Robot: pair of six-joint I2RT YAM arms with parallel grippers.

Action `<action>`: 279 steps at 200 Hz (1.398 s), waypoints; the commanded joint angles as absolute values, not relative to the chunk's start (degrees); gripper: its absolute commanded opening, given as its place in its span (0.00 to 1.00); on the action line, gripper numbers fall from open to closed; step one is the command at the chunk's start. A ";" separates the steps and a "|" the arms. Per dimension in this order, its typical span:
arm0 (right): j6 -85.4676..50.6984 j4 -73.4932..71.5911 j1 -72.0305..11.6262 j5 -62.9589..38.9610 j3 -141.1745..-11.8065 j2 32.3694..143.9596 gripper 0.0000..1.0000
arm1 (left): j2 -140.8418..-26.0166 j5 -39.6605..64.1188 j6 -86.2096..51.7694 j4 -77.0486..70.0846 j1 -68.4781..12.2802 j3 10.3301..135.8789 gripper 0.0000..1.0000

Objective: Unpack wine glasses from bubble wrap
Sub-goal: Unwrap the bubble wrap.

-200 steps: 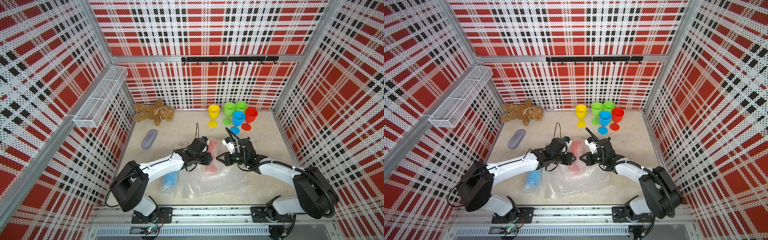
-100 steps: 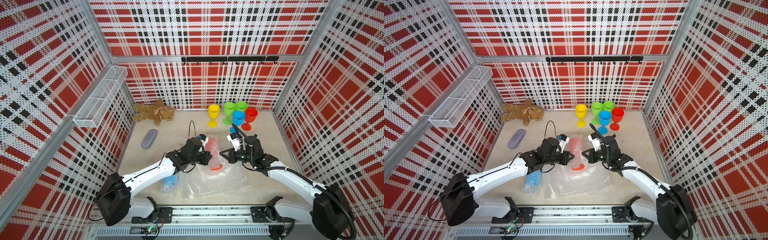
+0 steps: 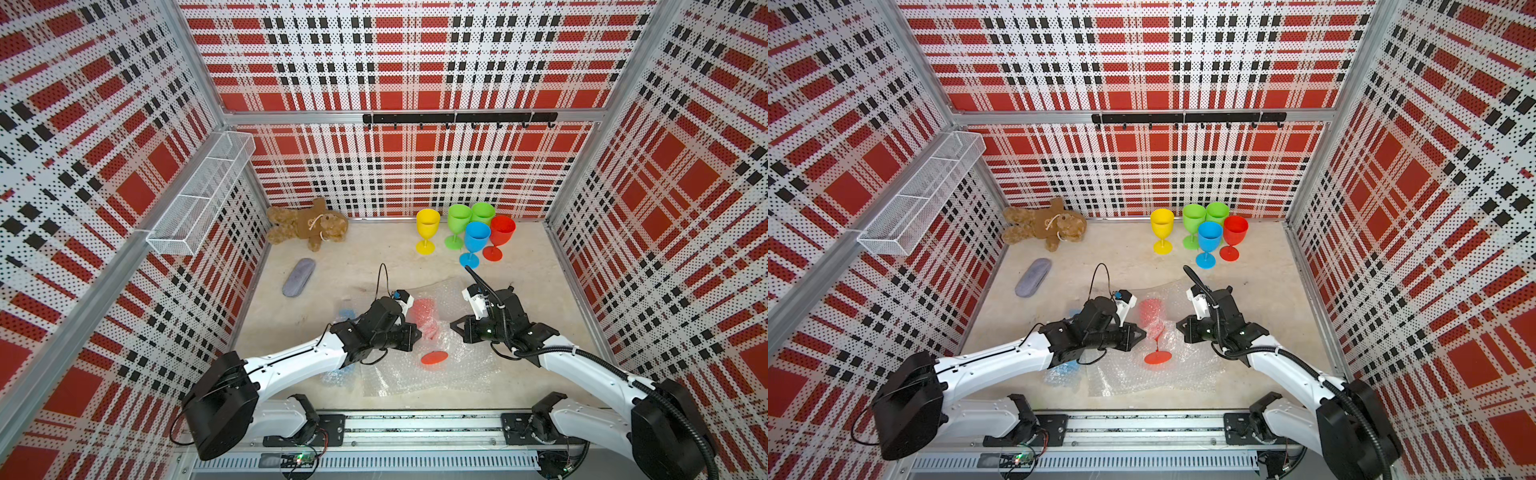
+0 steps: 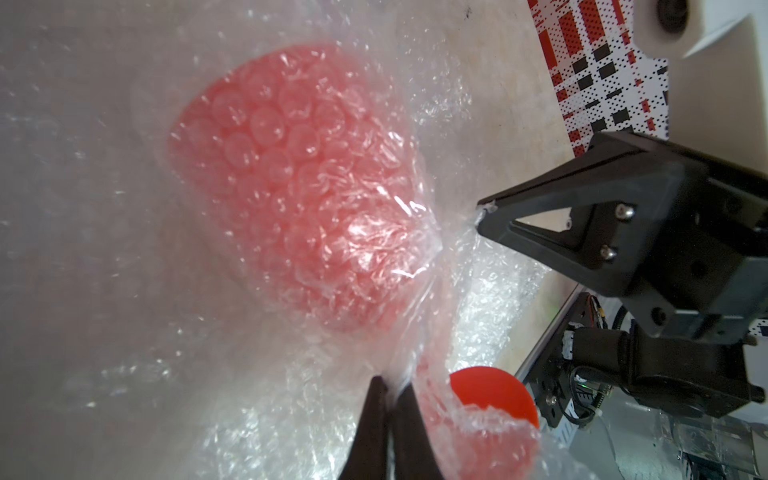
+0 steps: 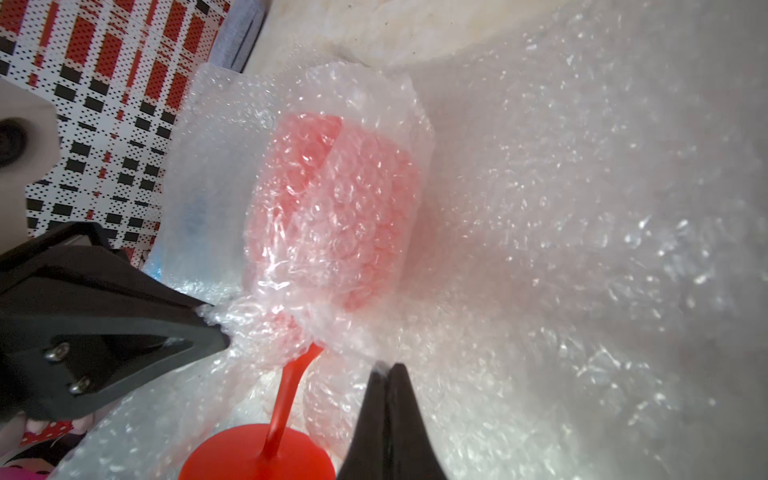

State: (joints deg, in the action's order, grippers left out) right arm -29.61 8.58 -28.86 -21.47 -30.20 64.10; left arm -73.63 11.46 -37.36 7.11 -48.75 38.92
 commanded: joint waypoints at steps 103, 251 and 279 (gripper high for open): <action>-33.19 7.53 -28.07 -8.33 -28.30 68.24 0.00 | -74.47 8.13 -40.44 6.77 -45.88 31.07 0.00; -34.28 7.43 -28.07 -2.84 -25.93 69.42 0.00 | -74.87 7.94 -42.28 7.29 -44.12 28.83 0.00; -34.15 7.27 -28.04 -2.91 -25.58 69.40 0.00 | -74.63 7.74 -42.36 7.69 -43.86 28.74 0.00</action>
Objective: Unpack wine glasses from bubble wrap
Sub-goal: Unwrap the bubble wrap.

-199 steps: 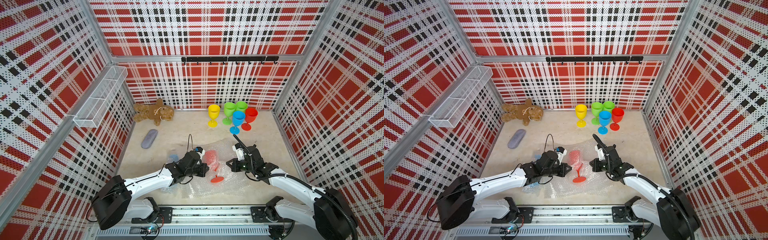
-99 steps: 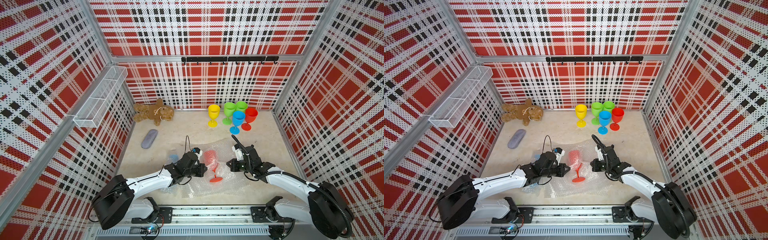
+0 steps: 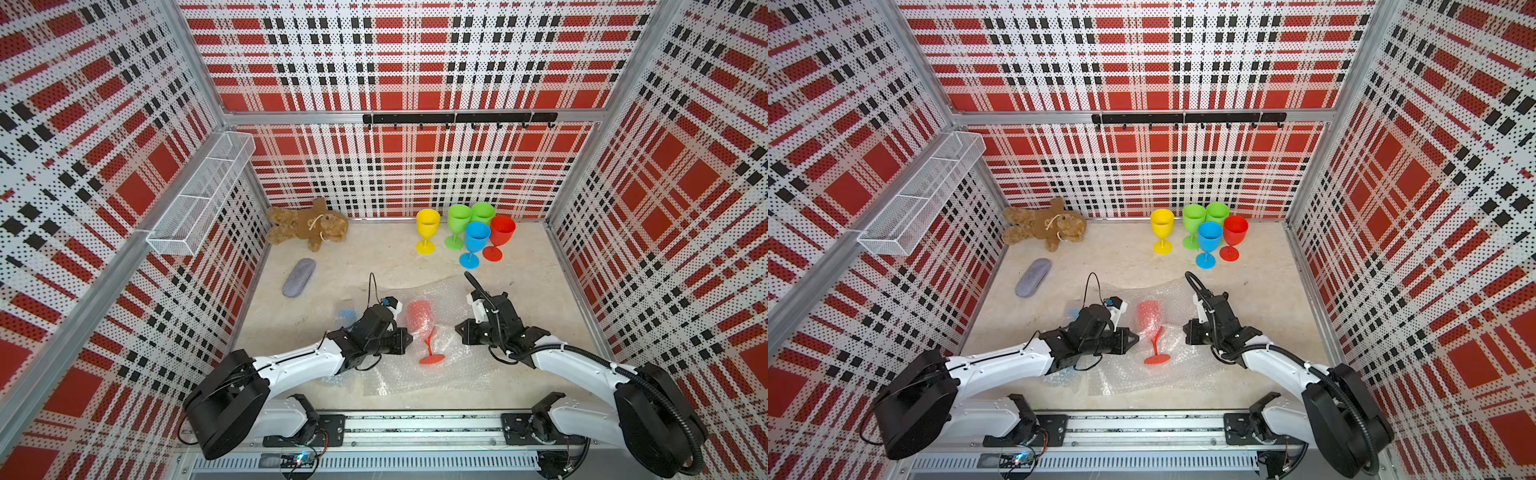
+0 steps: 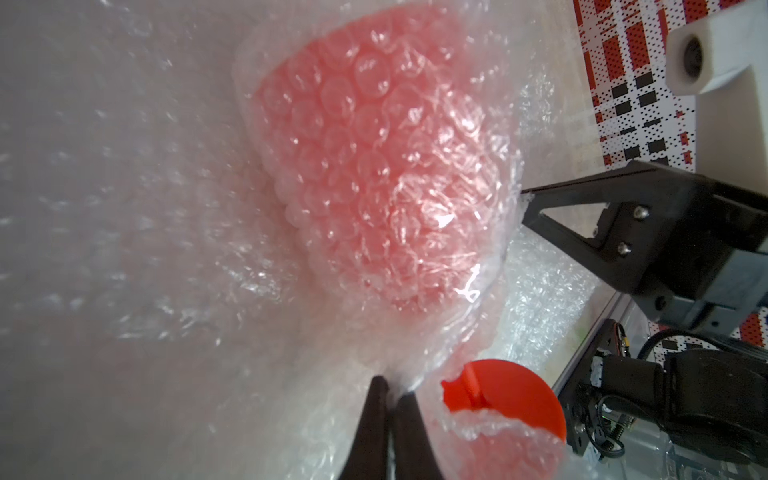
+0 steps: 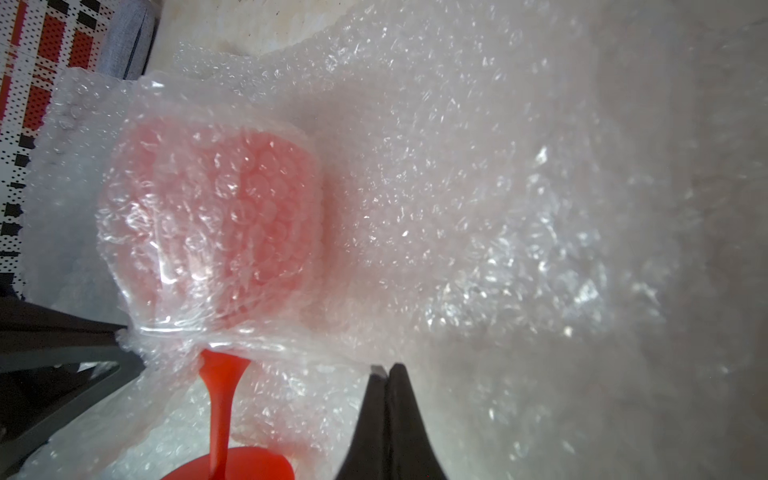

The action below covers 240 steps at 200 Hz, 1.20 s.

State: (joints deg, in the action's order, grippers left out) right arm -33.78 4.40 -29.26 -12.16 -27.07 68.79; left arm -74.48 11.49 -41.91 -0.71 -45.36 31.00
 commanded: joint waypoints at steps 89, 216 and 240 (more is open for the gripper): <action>-20.88 11.26 -33.61 -13.95 -36.67 64.05 0.59 | -76.89 6.88 -41.04 8.18 -45.88 32.78 0.00; -14.46 8.49 -44.91 -7.56 -43.88 78.90 0.74 | -75.17 6.73 -39.80 8.96 -45.97 35.46 0.00; -13.72 8.87 -45.24 -4.82 -45.47 81.46 0.58 | -75.55 6.86 -39.33 9.00 -46.40 35.94 0.00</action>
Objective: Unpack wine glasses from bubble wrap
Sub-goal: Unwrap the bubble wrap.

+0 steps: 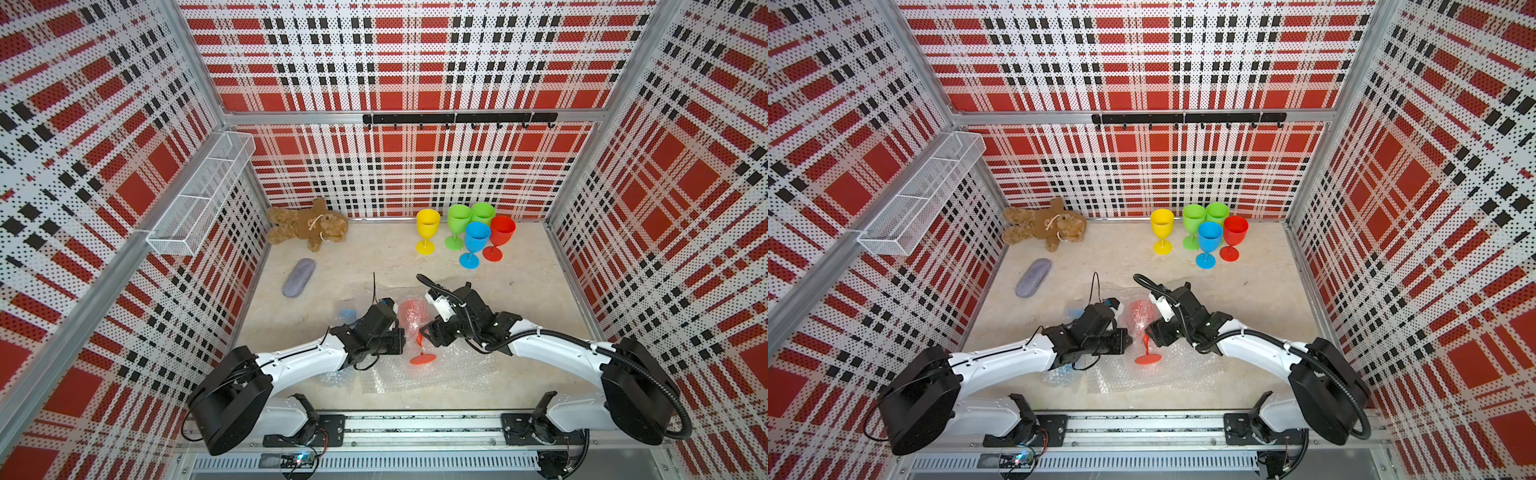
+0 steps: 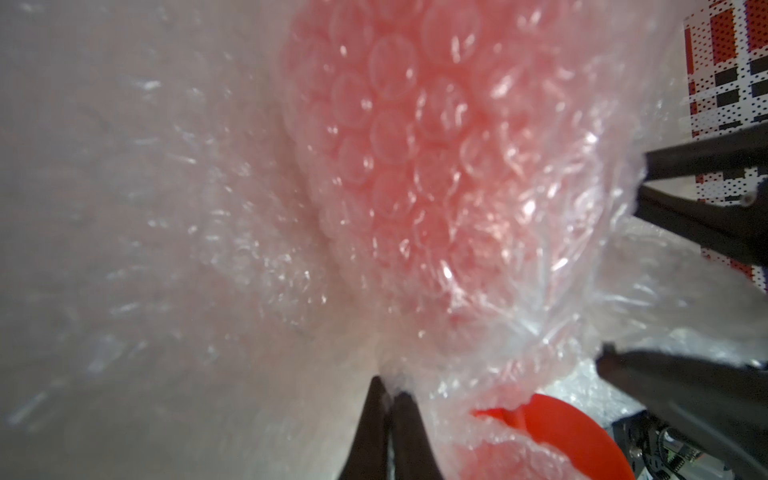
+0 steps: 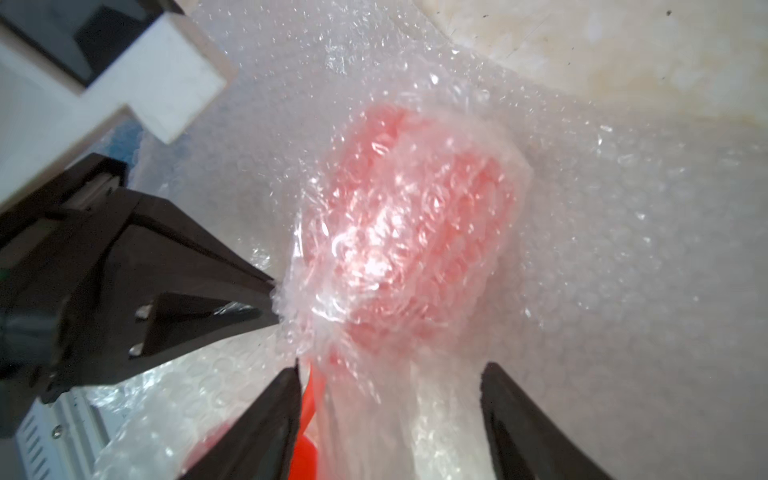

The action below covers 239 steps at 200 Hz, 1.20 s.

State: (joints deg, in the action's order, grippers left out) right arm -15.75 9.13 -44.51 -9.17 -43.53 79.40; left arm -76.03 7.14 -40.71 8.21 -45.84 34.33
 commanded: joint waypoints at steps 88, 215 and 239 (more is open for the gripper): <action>-14.06 6.79 -45.74 5.52 -43.63 79.30 0.00 | -74.58 6.33 -40.33 9.80 -46.32 35.40 0.00; -18.91 2.03 -38.41 2.07 -37.87 75.01 0.00 | -71.57 8.00 -42.70 10.45 -43.33 31.09 0.04; -19.82 3.14 -38.43 0.06 -38.10 74.05 0.00 | -70.47 7.19 -42.70 11.56 -43.24 31.79 0.40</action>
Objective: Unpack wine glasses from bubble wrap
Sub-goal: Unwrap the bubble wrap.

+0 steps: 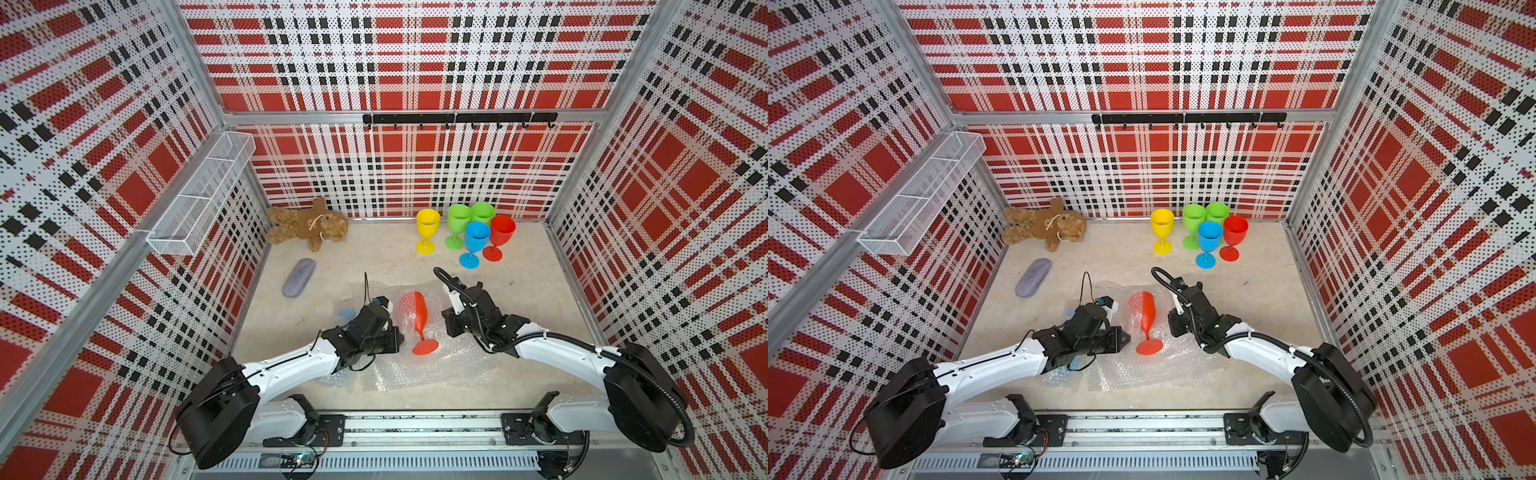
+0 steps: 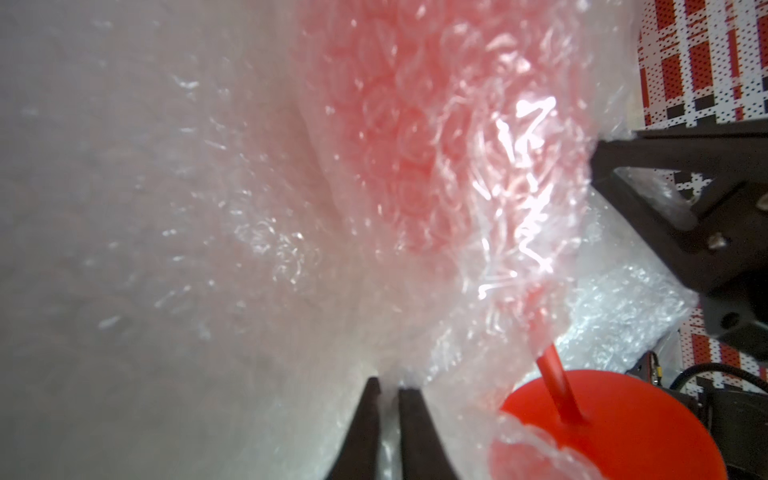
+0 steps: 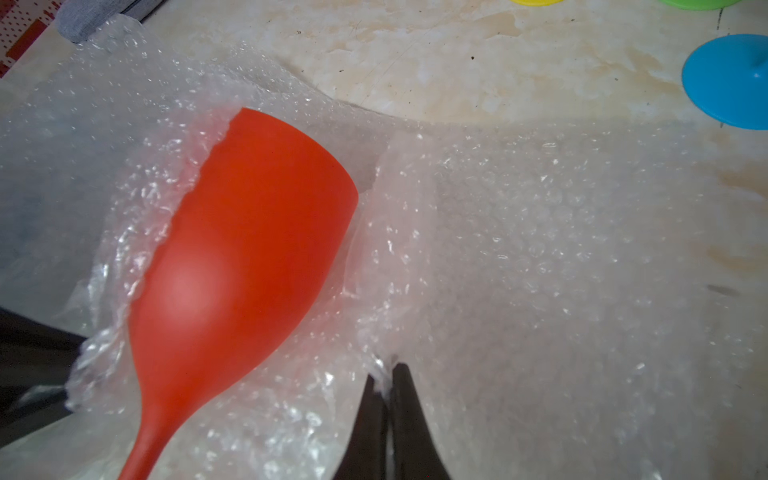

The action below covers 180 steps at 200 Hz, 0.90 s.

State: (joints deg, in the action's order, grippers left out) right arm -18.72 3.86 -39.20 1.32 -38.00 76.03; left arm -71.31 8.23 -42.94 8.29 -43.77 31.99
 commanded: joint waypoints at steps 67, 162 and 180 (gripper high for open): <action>-27.33 4.72 -38.23 -5.80 -37.44 71.59 0.00 | -60.34 2.81 -41.26 20.09 -39.32 37.13 0.64; -38.44 -0.24 -37.81 -19.25 -37.33 71.23 0.00 | -71.53 7.45 -37.91 12.29 -41.35 47.21 0.55; -37.04 1.08 -36.67 -18.98 -37.60 72.01 0.00 | -74.01 10.09 -40.52 8.23 -41.13 44.60 0.52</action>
State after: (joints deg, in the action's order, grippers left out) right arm -37.23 0.60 -38.04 -17.80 -36.95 71.35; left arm -71.66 6.44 -38.50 14.74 -40.97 46.81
